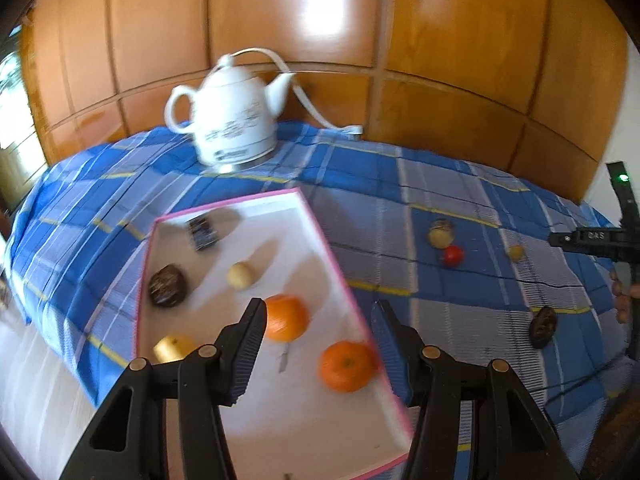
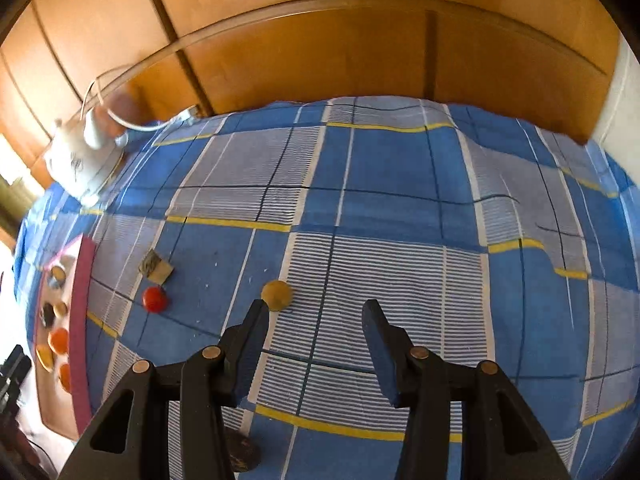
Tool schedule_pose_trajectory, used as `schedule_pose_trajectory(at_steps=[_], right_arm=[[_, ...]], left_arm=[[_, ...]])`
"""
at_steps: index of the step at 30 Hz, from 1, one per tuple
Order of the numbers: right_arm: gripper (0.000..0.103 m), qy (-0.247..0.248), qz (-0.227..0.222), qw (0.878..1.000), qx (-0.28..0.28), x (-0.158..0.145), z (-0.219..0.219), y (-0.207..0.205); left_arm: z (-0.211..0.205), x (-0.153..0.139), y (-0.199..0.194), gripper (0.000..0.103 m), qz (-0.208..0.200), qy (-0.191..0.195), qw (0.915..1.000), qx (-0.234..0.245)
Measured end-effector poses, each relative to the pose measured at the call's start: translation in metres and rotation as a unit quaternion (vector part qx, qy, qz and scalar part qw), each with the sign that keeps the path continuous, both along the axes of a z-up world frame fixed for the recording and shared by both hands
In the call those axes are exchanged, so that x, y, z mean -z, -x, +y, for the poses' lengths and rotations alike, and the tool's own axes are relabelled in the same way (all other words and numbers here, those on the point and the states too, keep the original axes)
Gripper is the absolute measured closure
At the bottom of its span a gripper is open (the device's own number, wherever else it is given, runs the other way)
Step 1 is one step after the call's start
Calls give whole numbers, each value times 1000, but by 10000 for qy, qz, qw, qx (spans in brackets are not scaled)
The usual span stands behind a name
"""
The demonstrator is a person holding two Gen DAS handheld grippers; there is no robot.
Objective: Organize fruits
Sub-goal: 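Move both grippers back over the table toward the red tomato, then close the left gripper on the red tomato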
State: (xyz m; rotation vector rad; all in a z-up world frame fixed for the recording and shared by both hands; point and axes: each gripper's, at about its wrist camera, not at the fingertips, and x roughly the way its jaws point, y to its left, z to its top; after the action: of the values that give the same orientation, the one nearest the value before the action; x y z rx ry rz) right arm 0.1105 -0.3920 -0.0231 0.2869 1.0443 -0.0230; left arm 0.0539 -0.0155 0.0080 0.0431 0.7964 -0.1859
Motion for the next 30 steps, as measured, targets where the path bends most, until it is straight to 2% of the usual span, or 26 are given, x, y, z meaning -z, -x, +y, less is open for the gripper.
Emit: schedule_pose_trajectory(at_steps=[4, 7, 14, 21, 29, 30], right_arm=[[54, -97, -25, 9999, 67, -2, -3, 1], [54, -182, -51, 9998, 31, -4, -2, 2], [54, -275, -203, 9994, 37, -12, -2, 4], [54, -651, -259, 9963, 504, -16, -28, 3], [54, -739, -209, 9965, 336, -16, -22, 0], [54, -729, -212, 9966, 317, -16, -21, 0]], left_arm=[[-30, -4, -9, 48, 51, 34, 9992, 383], [-58, -1, -21, 48, 233, 126, 9974, 671], [-120, 25, -60, 49, 634, 29, 9921, 1079], [-145, 55, -95, 50, 1056, 117, 9892, 1005], [-157, 71, -119, 50, 1202, 207, 9886, 882], [-158, 74, -122, 54, 1240, 200, 9883, 866]])
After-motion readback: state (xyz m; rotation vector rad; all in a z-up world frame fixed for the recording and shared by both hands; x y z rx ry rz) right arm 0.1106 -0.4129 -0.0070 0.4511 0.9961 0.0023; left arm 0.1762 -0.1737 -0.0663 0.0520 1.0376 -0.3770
